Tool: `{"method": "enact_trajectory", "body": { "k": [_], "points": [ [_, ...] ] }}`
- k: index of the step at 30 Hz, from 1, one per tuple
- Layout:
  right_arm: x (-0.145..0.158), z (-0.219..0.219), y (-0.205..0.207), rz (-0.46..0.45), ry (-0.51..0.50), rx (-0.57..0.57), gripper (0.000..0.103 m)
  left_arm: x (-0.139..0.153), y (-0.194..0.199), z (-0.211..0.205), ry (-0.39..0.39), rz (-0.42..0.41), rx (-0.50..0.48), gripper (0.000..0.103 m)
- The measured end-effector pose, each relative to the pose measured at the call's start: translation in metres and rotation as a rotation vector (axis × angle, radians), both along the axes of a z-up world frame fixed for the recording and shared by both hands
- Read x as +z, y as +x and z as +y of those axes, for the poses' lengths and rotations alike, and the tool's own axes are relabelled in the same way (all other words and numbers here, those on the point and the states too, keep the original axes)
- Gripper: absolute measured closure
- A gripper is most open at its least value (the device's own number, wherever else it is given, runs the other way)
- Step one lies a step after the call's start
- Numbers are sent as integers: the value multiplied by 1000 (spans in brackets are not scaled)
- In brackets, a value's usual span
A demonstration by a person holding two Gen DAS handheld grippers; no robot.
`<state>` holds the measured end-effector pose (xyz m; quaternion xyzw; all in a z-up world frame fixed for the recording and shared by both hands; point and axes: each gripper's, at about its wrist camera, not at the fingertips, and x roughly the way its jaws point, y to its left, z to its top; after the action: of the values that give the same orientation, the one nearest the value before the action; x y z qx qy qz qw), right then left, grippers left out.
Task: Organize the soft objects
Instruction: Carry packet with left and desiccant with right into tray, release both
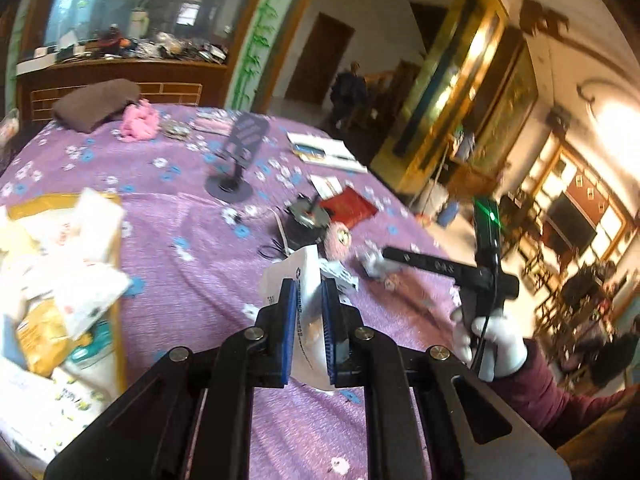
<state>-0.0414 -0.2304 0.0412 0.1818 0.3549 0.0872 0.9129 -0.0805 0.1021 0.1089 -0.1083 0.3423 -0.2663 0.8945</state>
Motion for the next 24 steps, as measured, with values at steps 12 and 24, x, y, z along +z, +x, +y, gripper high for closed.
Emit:
{"method": "enact_trajectory", "body": {
  "k": [12,24],
  "points": [
    [34,32,-25,-16,-103,65,45,7,-43,101,-100,-62,184,93],
    [-8,64,-4,116,-307,116,65,-5,-55,152,-85,-51,303,93]
  ]
}}
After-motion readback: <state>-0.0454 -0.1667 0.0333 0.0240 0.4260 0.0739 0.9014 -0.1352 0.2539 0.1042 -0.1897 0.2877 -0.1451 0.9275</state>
